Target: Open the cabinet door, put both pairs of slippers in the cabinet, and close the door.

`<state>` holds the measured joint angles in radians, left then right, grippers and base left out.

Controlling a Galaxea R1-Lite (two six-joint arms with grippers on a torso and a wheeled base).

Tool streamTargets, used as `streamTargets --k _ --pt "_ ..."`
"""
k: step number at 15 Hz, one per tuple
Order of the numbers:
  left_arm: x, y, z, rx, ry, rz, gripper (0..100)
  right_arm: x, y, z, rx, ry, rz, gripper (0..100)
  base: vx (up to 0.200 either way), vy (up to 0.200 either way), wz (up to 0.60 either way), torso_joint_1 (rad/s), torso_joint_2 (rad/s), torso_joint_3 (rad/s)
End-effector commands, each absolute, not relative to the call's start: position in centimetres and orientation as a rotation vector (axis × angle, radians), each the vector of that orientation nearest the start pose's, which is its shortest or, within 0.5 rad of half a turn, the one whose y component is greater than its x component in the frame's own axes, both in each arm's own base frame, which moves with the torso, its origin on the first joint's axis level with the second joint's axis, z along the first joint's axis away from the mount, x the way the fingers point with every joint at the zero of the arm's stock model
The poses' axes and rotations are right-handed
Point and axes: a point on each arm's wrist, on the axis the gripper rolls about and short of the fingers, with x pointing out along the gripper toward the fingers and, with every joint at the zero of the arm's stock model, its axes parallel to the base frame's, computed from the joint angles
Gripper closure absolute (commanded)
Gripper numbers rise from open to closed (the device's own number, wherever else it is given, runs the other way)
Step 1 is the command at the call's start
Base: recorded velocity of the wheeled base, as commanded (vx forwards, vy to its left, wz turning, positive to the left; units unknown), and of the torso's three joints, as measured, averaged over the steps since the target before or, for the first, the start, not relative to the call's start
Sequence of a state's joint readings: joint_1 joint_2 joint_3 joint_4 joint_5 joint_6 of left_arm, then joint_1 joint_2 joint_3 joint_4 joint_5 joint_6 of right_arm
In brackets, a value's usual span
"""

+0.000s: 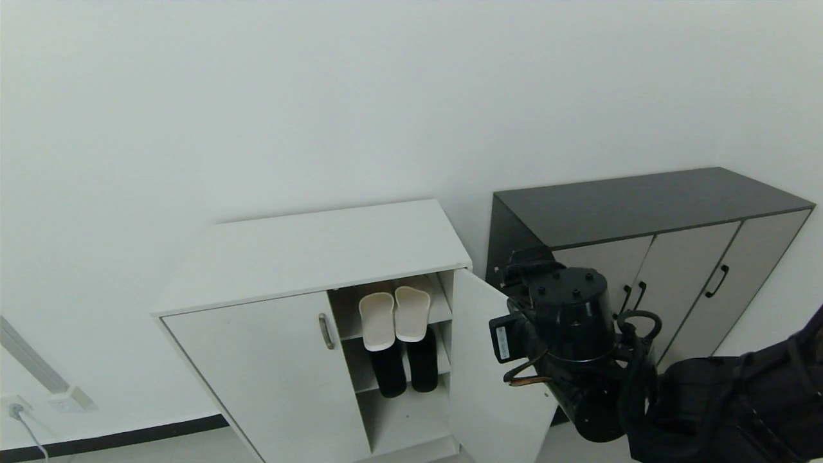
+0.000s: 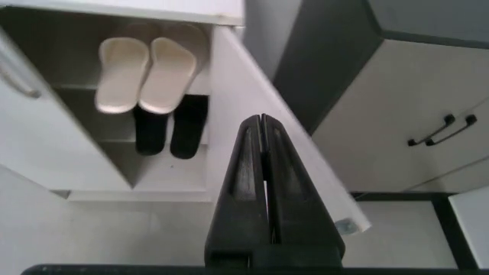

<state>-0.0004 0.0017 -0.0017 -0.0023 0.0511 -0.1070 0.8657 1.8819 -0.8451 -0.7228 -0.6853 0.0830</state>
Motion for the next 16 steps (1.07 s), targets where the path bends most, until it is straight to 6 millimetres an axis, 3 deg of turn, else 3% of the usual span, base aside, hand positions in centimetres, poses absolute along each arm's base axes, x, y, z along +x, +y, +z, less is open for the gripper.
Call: streamTargets --k 1,5,11,16 --pt "-2.3 0.1 7.6 -0.106 -0.006 0.052 100 24.1 24.3 13.9 -0.131 0.238 0.160 100 0.000 0.000 0.00 0.000 0.00 0.000" --pt "-2.3 0.1 7.6 -0.106 -0.004 0.050 100 25.2 23.4 14.0 -0.114 0.227 0.133 100 0.000 0.000 0.00 0.000 0.00 0.000" --pt "-2.3 0.1 7.6 -0.106 -0.006 0.050 100 26.1 23.1 13.6 -0.130 0.237 0.125 100 -0.167 0.000 0.00 0.004 0.00 0.003" --pt "-2.3 0.1 7.6 -0.106 -0.006 0.049 100 30.1 21.6 14.4 -0.082 0.210 0.059 100 0.000 0.000 0.00 0.000 0.00 0.000"
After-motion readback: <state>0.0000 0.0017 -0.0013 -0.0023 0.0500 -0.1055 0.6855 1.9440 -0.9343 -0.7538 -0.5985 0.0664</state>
